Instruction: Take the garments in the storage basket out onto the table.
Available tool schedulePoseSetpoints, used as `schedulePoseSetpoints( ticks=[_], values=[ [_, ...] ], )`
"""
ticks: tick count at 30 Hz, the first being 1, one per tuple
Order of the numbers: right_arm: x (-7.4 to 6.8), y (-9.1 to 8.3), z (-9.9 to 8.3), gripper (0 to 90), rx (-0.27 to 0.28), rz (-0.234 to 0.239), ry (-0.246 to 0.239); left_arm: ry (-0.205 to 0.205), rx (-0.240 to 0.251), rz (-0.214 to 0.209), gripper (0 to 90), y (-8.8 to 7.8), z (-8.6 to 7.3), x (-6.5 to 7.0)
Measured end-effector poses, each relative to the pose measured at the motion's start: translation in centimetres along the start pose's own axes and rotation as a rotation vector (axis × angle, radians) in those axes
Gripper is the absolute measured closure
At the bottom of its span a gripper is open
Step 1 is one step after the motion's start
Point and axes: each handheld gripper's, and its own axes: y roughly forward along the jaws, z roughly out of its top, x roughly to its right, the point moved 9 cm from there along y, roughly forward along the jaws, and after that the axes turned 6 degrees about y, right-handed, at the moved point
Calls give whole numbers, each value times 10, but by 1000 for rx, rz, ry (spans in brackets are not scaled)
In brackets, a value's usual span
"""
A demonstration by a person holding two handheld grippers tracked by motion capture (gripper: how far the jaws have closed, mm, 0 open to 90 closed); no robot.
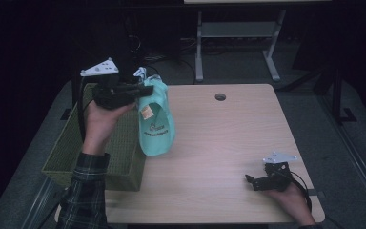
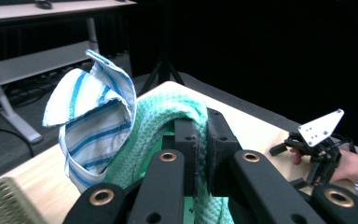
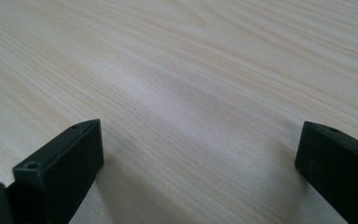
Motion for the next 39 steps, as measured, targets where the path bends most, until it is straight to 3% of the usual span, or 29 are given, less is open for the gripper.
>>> schedulePoseSetpoints(
  ticks=[6, 15, 31, 39],
  values=[
    [0, 0, 0, 4, -1, 0, 2, 15, -28, -51, 850, 27, -4, 15],
    [-1, 0, 0, 4, -2, 2, 8, 41, -59, -108, 850, 55, -9, 33],
    [-1, 0, 0, 4, -2, 2, 7, 52, -137, -210, 850, 109, -36, 60],
    [0, 0, 0, 4, -1, 1, 4, 79, -202, -258, 849, 146, -56, 77]
  ],
)
